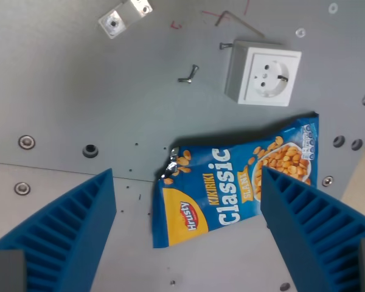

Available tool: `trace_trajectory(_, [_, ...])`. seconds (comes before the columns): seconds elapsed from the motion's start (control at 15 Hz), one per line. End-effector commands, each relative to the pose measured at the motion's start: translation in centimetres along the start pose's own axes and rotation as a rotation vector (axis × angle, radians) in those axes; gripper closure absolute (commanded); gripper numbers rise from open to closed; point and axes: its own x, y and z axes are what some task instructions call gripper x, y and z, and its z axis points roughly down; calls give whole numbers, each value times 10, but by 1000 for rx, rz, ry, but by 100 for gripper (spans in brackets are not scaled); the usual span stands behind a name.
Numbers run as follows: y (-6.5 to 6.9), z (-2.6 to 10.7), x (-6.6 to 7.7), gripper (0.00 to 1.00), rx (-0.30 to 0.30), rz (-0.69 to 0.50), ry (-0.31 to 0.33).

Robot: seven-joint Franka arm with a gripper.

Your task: Rotate around base negative x

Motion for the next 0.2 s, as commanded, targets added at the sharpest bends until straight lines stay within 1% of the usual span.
trace_trajectory(0.07, [-2, -4, 0, 0, -211, 19, -79])
trace_trajectory(0.2, [-2, -4, 0, 0, -237, 19, -87])
